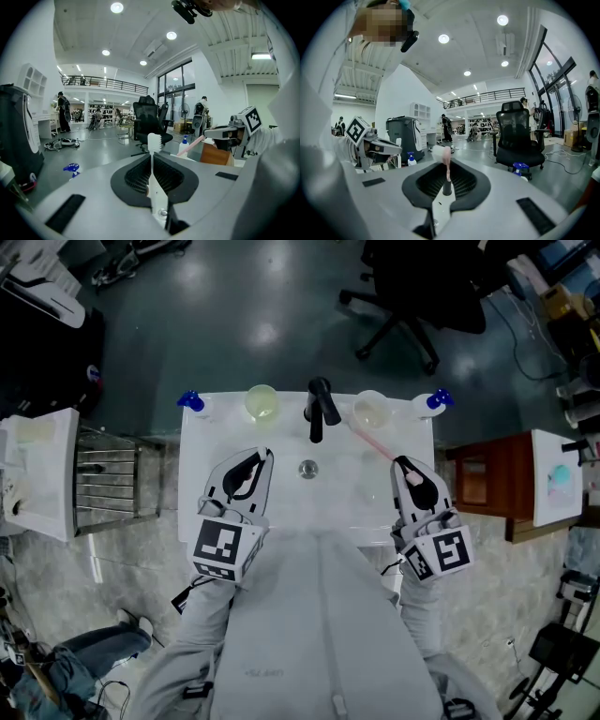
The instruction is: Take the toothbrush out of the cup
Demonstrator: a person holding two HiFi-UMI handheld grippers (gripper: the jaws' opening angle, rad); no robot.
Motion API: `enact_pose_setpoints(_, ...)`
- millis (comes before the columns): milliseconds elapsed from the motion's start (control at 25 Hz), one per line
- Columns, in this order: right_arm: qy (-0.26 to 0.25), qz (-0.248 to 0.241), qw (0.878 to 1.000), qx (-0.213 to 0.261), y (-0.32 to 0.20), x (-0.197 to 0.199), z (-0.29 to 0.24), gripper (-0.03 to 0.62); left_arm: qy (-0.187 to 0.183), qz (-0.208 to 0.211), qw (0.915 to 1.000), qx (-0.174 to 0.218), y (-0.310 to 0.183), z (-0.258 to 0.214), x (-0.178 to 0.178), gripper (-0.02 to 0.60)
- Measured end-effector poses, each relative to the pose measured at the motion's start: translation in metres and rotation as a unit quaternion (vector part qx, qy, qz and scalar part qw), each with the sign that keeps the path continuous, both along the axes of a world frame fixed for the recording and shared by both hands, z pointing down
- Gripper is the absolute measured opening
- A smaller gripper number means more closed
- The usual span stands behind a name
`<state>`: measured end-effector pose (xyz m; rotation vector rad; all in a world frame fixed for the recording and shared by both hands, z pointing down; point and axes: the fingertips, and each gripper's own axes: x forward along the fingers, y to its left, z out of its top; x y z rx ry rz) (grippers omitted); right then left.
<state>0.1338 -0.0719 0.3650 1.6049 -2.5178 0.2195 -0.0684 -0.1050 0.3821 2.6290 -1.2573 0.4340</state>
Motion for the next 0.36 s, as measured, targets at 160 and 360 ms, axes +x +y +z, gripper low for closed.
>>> enact_pose_setpoints(160, 0.001, 0.002, 1.000, 0.001, 0.0009, -0.0007, -0.0012, 0.036, 0.001, 0.000, 1.0000, 0.001, -0.0002, -0.0002, -0.0019, 0.035)
enact_pose_setpoints(360, 0.000, 0.004, 1.000, 0.000, 0.0030, -0.0011, -0.0007, 0.035, 0.002, -0.001, 1.0000, 0.000, 0.0009, 0.0008, -0.0033, 0.035)
